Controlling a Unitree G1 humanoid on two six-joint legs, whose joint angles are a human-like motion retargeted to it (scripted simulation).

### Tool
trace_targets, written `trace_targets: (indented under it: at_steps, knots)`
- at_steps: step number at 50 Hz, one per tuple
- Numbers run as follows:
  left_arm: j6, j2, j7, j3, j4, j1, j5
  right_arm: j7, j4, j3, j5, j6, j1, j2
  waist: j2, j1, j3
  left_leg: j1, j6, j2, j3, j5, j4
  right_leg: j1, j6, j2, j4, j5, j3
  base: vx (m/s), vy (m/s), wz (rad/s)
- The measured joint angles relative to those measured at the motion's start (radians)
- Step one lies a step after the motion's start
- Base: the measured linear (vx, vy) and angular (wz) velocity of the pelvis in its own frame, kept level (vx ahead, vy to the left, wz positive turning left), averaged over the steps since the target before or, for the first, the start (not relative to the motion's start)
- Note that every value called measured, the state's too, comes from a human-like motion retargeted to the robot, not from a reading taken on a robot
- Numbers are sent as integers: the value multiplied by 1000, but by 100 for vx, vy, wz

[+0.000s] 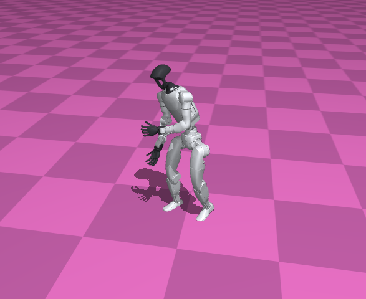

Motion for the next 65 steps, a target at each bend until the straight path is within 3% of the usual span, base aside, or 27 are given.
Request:
trace_targets:
  at_steps: [27, 65]
  knots:
    - [67, 0, 113, 19, -42, 3, 188, 41, -90, -6, 26, -5, 29, 3, 28, -39, 12, 2, 5, -10, 23, -3, -20, -1, 8, -11, -19, 16, 18, 0, 0, 0]
    - [138, 5, 222, -11, -73, 16, 421, 29, -182, 8, 1, -41, 144, 8, 46, -87, -51, 50, -1, -24, 27, -9, -71, 35, 9, -32, -17, 14, 18, 0, 0, 0]
